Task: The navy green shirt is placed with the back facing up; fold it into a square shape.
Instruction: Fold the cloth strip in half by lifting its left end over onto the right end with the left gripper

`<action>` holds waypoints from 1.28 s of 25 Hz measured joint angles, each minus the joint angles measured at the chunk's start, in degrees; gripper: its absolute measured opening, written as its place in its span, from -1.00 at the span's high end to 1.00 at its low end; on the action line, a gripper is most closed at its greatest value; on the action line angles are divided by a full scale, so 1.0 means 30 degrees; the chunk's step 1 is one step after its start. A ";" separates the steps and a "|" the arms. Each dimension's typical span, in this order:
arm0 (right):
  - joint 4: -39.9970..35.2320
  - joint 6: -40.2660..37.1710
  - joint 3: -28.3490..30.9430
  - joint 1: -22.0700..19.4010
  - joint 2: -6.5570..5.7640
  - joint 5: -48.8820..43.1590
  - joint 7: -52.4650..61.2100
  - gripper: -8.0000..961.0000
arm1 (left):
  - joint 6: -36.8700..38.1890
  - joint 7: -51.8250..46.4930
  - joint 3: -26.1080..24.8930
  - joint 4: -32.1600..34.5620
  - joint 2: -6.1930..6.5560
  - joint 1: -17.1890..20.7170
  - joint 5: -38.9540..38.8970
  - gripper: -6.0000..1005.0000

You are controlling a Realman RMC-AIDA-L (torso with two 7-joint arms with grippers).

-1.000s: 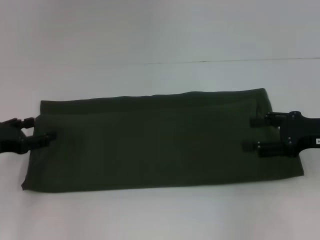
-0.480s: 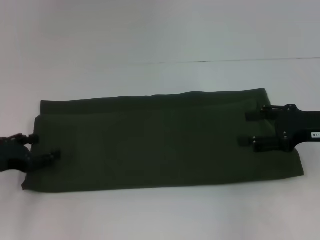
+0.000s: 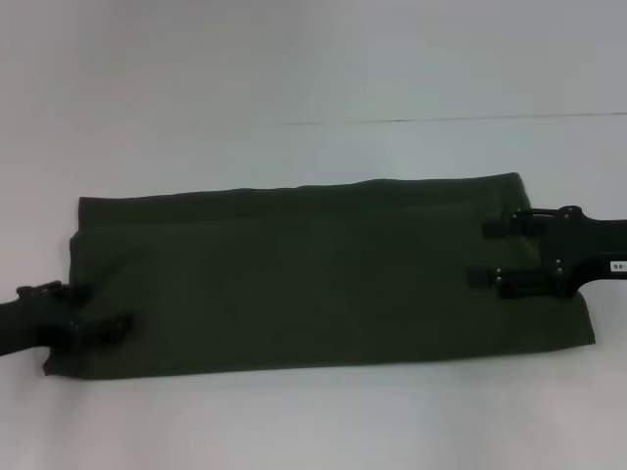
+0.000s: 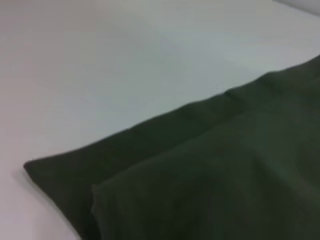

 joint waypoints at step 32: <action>0.0039 0.0123 -0.0222 0.0381 -0.0196 -0.0094 0.1010 -0.81 | 0.3079 -0.5058 -0.1713 0.2904 -0.0002 -0.0313 0.1367 -0.69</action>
